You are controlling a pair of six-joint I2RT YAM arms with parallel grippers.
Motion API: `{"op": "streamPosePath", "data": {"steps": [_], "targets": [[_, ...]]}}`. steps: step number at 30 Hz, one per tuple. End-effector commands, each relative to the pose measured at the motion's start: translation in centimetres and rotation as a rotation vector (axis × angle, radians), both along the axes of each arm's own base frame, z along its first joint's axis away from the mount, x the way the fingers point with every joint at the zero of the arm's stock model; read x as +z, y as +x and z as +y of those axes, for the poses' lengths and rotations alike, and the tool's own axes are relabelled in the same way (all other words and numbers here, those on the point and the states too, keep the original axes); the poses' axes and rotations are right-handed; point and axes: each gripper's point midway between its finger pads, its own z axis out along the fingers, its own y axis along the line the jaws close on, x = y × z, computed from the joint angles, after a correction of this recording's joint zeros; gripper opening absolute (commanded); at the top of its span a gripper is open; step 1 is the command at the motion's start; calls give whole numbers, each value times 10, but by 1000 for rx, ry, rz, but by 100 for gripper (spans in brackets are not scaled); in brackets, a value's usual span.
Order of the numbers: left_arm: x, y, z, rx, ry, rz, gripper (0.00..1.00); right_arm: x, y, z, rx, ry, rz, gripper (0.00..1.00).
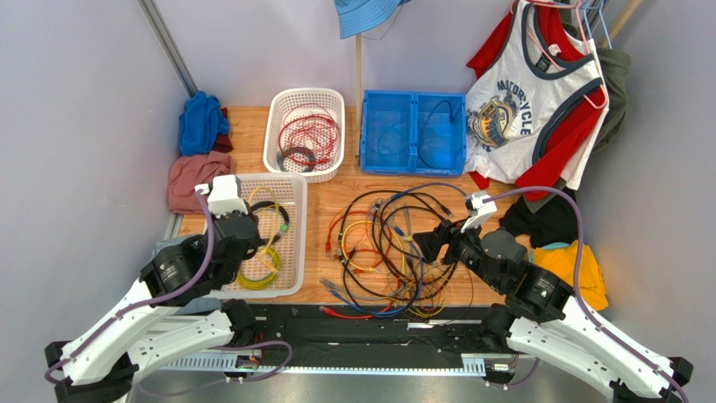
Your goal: Untangle the cables
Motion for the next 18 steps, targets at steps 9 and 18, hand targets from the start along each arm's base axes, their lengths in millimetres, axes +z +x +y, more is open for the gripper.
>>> {"op": "streamPosePath", "data": {"steps": [9,18], "targets": [[-68,24,33,220,89,239,35,8,0,12,27,51,7,65],[-19,38,3,103,-46,146,99,5,8,3,-44,40,7,66]]}}
